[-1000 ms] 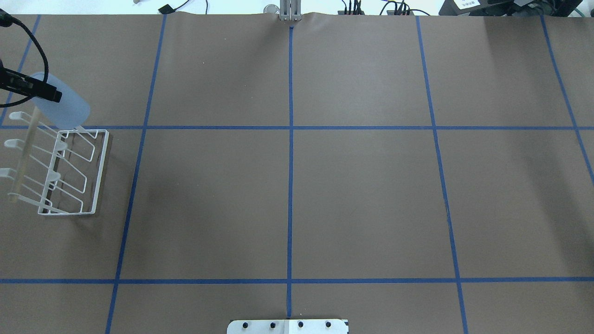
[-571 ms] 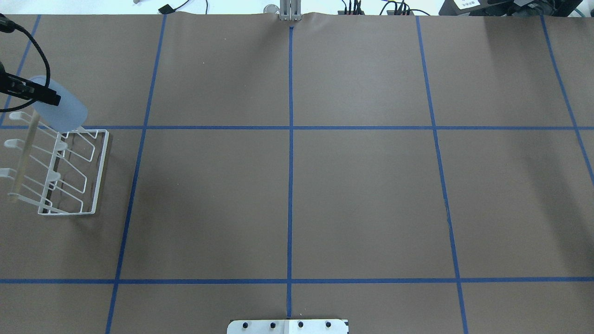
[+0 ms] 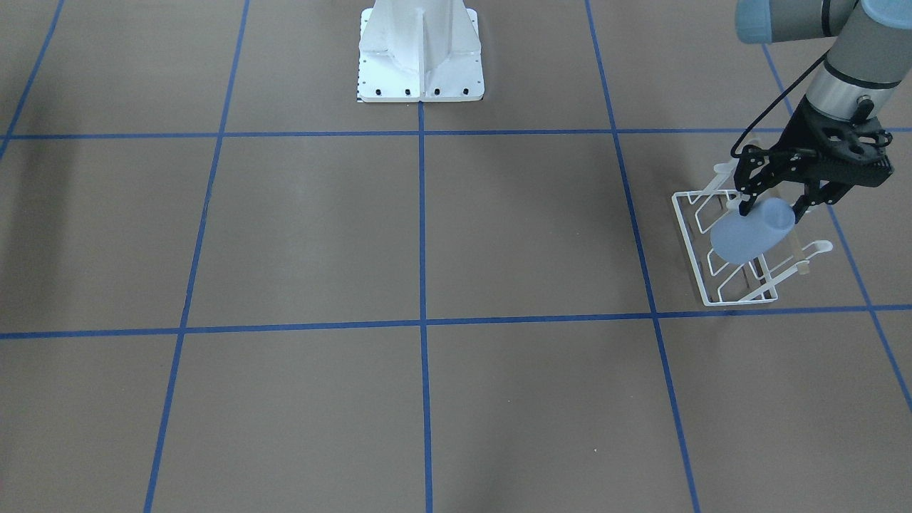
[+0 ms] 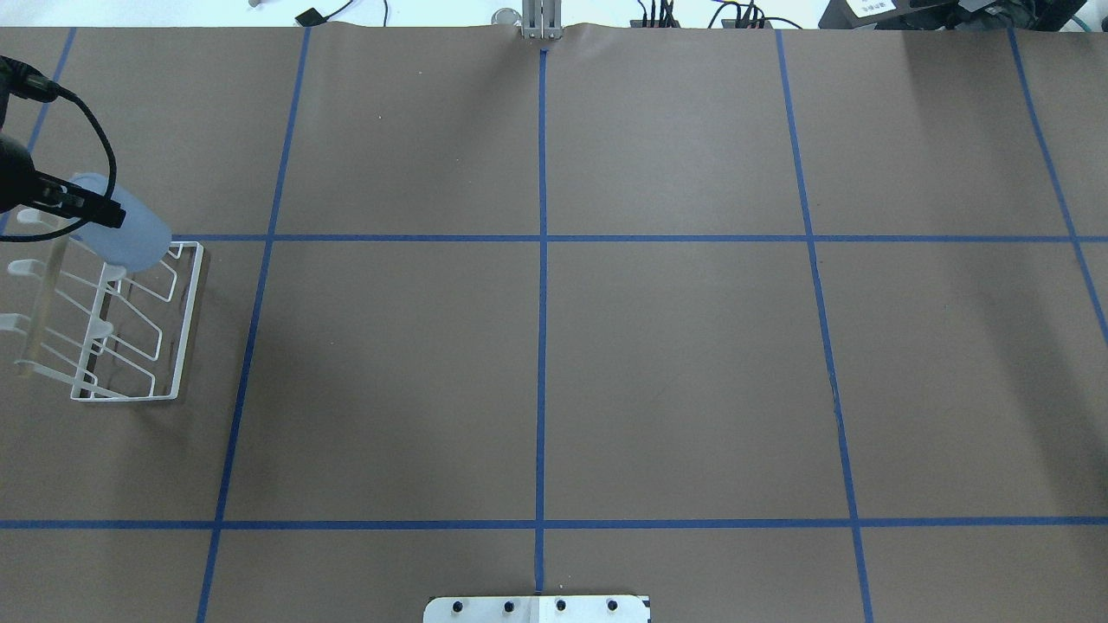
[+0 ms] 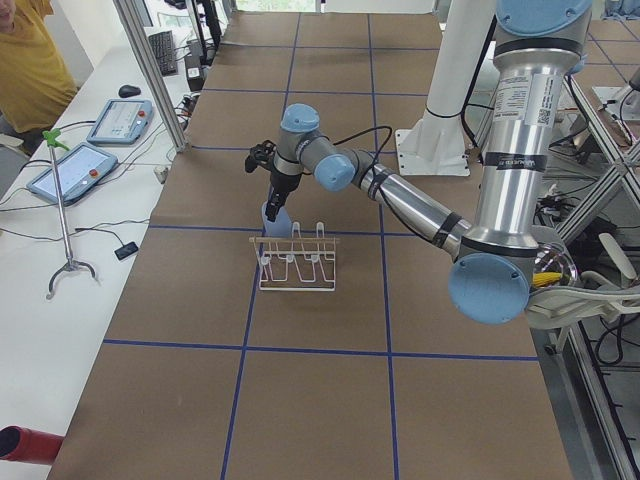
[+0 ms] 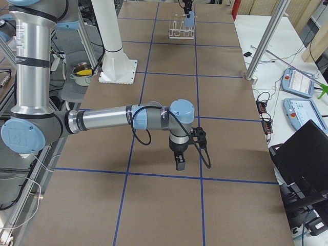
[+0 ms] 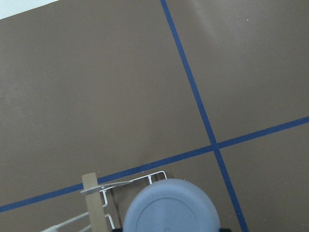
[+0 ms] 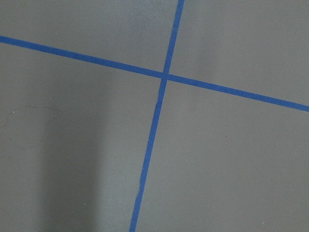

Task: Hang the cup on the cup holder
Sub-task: 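Carry the cup with the left gripper over the wire rack's hooks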

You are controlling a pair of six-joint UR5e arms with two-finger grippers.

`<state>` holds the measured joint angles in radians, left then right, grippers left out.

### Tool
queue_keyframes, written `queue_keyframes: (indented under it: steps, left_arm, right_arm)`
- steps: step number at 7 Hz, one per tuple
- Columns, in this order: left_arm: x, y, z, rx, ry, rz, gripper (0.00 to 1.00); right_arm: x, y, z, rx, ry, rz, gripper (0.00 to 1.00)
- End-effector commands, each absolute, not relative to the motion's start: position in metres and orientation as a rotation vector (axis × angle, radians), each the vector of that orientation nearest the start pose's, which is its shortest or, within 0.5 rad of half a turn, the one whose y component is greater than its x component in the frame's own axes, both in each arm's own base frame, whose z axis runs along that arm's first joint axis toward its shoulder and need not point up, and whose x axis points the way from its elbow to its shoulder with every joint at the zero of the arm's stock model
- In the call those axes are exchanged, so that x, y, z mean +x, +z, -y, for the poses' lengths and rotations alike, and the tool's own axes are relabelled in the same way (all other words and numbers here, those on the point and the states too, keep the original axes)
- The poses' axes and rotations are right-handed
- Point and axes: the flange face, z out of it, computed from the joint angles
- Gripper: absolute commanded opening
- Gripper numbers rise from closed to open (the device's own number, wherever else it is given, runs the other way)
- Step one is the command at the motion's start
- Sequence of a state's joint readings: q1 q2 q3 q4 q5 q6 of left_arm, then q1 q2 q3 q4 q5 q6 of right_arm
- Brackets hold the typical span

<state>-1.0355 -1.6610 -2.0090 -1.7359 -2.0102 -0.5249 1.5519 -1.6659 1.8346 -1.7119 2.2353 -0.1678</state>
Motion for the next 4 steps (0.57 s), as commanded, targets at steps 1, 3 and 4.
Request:
queue_keyframes:
  steps: [1,3,4]
  left_arm:
    - [0.1926,0.3996,0.4865,0.358,0.169,-0.706,0.00]
    - [0.2022,0.4039,0.4850,0.344,0.187,-0.705,0.14]
    - [0.2020,0.4045,0.4847,0.346,0.192,-0.704,0.56]
  right_arm:
    - [0.0634,0.5952,0.4493,0.076,-0.188,0.664,1.00]
    - [0.0628,0.5947,0.4502,0.071,-0.186,0.663,1.00]
    - [0.0635,0.5964,0.4492,0.065,-0.181,0.664,1.00]
